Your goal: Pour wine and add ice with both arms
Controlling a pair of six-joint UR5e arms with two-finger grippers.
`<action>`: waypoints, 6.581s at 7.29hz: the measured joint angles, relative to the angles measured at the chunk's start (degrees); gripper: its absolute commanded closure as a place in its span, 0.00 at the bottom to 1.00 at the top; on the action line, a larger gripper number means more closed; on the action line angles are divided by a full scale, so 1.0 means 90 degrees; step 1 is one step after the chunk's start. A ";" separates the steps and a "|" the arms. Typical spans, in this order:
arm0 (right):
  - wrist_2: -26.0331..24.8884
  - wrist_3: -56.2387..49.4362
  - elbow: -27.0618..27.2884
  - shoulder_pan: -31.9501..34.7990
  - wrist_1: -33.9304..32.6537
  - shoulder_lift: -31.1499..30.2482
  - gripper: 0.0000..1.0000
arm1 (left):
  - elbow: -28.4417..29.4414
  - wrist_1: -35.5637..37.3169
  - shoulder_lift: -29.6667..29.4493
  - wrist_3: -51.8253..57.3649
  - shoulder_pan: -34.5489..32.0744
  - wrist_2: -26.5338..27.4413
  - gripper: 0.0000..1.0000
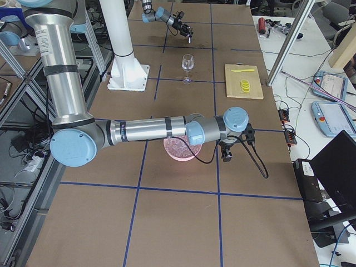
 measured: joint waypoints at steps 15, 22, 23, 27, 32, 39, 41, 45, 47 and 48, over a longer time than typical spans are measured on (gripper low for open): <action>-0.0168 0.1646 0.1438 -0.0357 0.0011 -0.0902 0.00 | -0.0786 0.0095 0.1474 0.1748 -0.3849 -0.6823 0.01; -0.1552 0.4930 0.1788 -0.2548 0.2576 -0.2017 0.18 | -0.0663 0.1271 0.0445 0.1654 -0.6229 -0.9669 0.00; -0.1693 0.5020 0.1774 -0.2711 0.2621 -0.2036 0.29 | -0.0665 0.1266 0.0451 0.1646 -0.6237 -0.9672 0.00; -0.1811 0.5066 0.1723 -0.2828 0.2652 -0.2126 1.00 | -0.0689 0.1255 0.0457 0.1640 -0.6243 -0.9665 0.00; -0.1734 0.5111 0.2257 -0.2638 0.2562 -0.2151 1.00 | -0.0715 0.1243 0.0457 0.1640 -0.6255 -0.9671 0.00; -0.3360 1.0433 0.3324 -0.4596 0.0744 0.1904 1.00 | -0.0664 0.1142 0.0457 0.1656 -0.6287 -0.9674 0.00; -0.4720 1.1156 0.3062 -0.5790 0.0109 0.2976 1.00 | -0.0669 0.1136 0.0458 0.1659 -0.6288 -0.9673 0.00; -0.5129 1.1371 0.2971 -0.6248 -0.0024 0.3149 1.00 | -0.0701 0.1125 0.0500 0.1664 -0.6292 -0.9673 0.00; -0.5134 1.1362 0.2962 -0.6254 -0.0031 0.3074 1.00 | -0.0713 0.1120 0.0513 0.1667 -0.6292 -0.9673 0.00; -0.5128 1.1356 0.2970 -0.6255 -0.0032 0.2993 0.64 | -0.0716 0.1119 0.0515 0.1666 -0.6292 -0.9673 0.00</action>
